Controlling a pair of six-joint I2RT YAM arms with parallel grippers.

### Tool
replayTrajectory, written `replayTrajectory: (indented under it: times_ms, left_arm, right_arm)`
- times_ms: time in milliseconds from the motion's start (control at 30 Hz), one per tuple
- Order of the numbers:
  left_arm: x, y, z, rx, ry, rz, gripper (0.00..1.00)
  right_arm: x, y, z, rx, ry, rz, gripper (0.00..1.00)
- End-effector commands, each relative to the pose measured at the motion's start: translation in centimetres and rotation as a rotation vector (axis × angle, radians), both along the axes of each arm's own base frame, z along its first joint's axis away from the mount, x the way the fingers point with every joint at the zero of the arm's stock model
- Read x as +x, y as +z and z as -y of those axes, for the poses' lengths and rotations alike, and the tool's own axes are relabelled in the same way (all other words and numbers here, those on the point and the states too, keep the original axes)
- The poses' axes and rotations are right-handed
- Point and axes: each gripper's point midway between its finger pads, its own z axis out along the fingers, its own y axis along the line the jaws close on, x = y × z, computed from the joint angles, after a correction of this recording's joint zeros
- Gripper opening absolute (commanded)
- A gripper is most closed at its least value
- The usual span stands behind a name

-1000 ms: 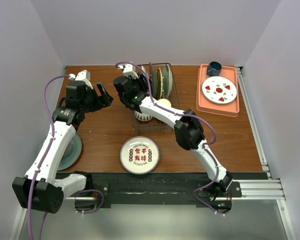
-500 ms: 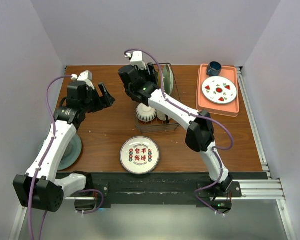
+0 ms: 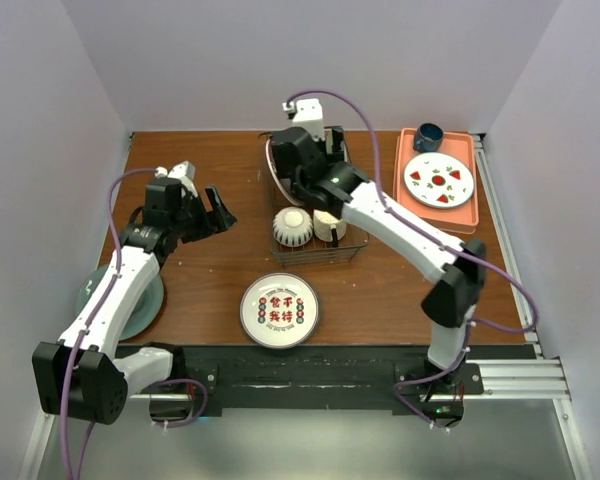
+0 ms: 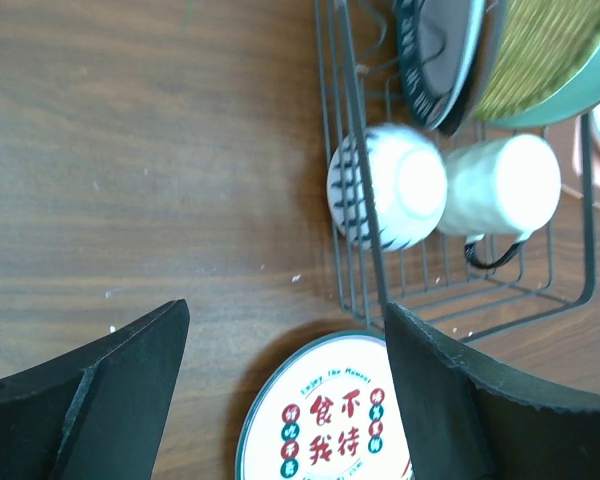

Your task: Load the mixed dishes into the dish rack

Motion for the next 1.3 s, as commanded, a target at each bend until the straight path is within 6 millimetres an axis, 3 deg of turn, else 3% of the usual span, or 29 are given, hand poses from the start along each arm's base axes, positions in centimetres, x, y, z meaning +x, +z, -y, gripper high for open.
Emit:
replayTrajectory:
  times_ms: [0, 67, 133, 167, 200, 267, 300, 367, 500, 567, 600, 633, 667, 700, 733, 900, 1167, 1267]
  left_arm:
    - [-0.6, -0.6, 0.5, -0.016, -0.042, 0.015, 0.84]
    - [-0.8, -1.1, 0.5, -0.019, -0.046, 0.002, 0.84]
    - [-1.0, -1.3, 0.8, -0.025, -0.060, -0.005, 0.84]
    - [-1.1, -1.4, 0.9, -0.028, -0.066, -0.008, 0.84]
    - [-1.1, -1.4, 0.9, -0.030, -0.068, -0.008, 0.84]
    - [-1.5, -1.8, 1.1, -0.036, -0.084, -0.017, 0.84]
    - [-1.6, -1.9, 1.2, -0.038, -0.092, -0.017, 0.84]
    - [-2.4, -3.0, 1.5, -0.051, -0.112, -0.046, 0.84]
    - [-3.9, -5.1, 2.1, -0.081, -0.143, -0.099, 0.84]
    - [-4.8, -6.4, 2.3, -0.102, -0.151, -0.140, 0.84]
    - [-5.1, -6.8, 2.5, -0.112, -0.154, -0.149, 0.84]
    - [-5.9, -7.8, 2.6, -0.125, -0.162, -0.177, 0.84]
    - [-6.2, -8.2, 2.8, -0.140, -0.156, -0.194, 0.84]
    - [-6.3, -8.4, 2.9, -0.156, -0.152, -0.196, 0.84]
    - [-7.2, -9.3, 3.3, -0.188, -0.164, -0.228, 0.84]
    - [-8.7, -10.7, 4.9, -0.345, -0.145, -0.273, 0.83]
    - [-10.4, -12.8, 4.5, -0.329, -0.129, -0.323, 0.77]
    - [-11.4, -13.7, 4.8, -0.353, -0.134, -0.363, 0.73]
  right_arm:
    - [-3.2, 2.2, 1.7, 0.162, 0.102, -0.039, 0.99]
    - [-4.5, 3.1, 2.3, 0.197, 0.132, -0.038, 0.99]
    - [-5.4, 1.6, 2.4, 0.188, 0.166, -0.081, 0.99]
    - [-6.1, 2.2, 2.8, 0.204, 0.178, -0.080, 0.99]
    - [-6.7, 0.7, 3.1, 0.185, 0.185, -0.114, 0.99]
    - [-8.4, 0.8, 3.4, 0.223, 0.236, -0.135, 0.99]
    - [-9.3, -1.0, 3.5, 0.218, 0.259, -0.174, 0.98]
    - [-10.8, -2.2, 3.4, 0.252, 0.314, -0.211, 0.98]
    - [-14.4, -5.6, 5.8, 0.289, 0.327, -0.272, 0.98]
    - [-15.7, -6.9, 5.8, 0.323, 0.355, -0.297, 0.97]
    - [-16.8, -9.2, 5.9, 0.327, 0.378, -0.351, 0.96]
    - [-17.6, -8.8, 5.9, 0.369, 0.399, -0.341, 0.95]
    - [-18.0, -9.2, 5.6, 0.393, 0.420, -0.343, 0.94]
    - [-19.0, -10.8, 5.7, 0.403, 0.439, -0.384, 0.94]
    - [-19.6, -10.6, 5.7, 0.441, 0.449, -0.379, 0.93]
    - [-21.5, -13.0, 4.5, 0.568, 0.509, -0.424, 0.91]
    - [-23.4, -19.8, 3.0, 0.641, 0.498, -0.598, 0.81]
    - [-23.6, -21.4, 2.9, 0.650, 0.484, -0.627, 0.78]
